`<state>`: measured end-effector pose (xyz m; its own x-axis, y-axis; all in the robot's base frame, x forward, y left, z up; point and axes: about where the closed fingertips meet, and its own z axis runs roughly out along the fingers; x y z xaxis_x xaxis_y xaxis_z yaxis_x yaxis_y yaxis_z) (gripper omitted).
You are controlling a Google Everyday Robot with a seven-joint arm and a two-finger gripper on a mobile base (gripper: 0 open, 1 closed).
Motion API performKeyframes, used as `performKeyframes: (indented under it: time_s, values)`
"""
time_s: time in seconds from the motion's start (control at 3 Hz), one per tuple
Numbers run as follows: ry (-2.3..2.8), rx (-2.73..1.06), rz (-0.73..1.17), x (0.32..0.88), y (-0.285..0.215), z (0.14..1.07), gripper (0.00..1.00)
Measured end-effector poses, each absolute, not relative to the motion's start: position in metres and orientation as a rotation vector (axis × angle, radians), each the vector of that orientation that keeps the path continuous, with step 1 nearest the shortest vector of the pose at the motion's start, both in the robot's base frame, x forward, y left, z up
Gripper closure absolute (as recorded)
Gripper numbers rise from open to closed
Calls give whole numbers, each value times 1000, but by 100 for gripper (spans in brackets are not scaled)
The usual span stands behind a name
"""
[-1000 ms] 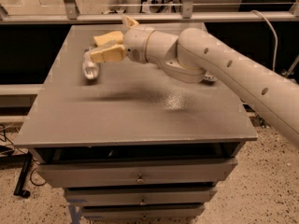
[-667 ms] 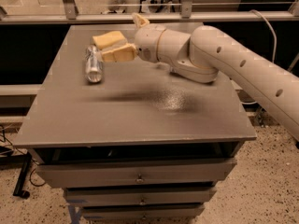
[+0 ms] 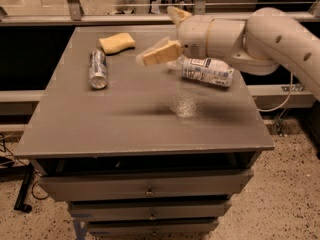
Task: Knock redbull can over
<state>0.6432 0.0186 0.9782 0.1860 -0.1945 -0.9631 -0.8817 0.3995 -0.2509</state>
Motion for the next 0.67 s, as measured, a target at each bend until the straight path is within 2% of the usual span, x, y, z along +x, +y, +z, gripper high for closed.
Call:
performKeyframes:
  time_s: [0.67]
  values:
    - [1352,-1189,627,585,-87,986,0]
